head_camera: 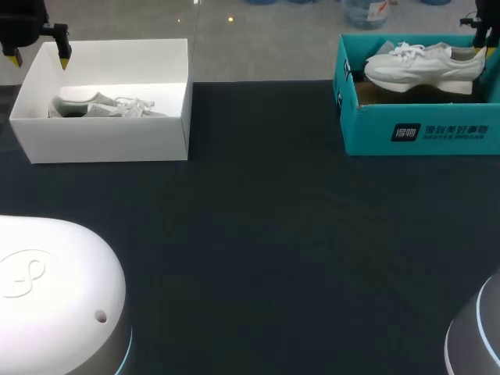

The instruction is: Take the shoe out of the shoebox, open the shoe tongue, remove and reinsert the insole, then place the shoe into the shoebox

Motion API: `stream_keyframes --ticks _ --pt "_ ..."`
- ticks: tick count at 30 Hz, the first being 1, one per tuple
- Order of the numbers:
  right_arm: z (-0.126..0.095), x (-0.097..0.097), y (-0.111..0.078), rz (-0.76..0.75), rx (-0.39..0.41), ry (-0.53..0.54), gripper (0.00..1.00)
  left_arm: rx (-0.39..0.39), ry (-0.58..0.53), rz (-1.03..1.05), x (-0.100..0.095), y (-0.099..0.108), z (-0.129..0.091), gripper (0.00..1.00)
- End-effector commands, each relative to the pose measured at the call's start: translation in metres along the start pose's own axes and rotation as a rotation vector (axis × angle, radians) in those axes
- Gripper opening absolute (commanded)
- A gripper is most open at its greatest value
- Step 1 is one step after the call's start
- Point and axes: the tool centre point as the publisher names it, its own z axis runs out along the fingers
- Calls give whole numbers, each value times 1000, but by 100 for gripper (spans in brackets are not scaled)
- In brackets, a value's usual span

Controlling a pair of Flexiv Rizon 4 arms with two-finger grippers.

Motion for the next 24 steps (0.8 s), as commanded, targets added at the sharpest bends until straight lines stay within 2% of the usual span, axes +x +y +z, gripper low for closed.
stream_keyframes --ticks 1,8,14,19,24 --pt "-57 -4 -19 -8 -57 -27 0 -3 2 1 0 -1 0 100" --pt "-121 -21 -20 -14 -119 -77 0 -3 2 1 0 -1 0 100" --pt "-163 -36 -19 -9 -163 -117 0 -3 2 1 0 -1 0 100" --pt "-184 -44 -17 -3 -183 -139 0 -3 2 1 0 -1 0 100" --pt "-191 -45 -12 -36 -173 -126 0 -3 2 1 0 -1 0 100"
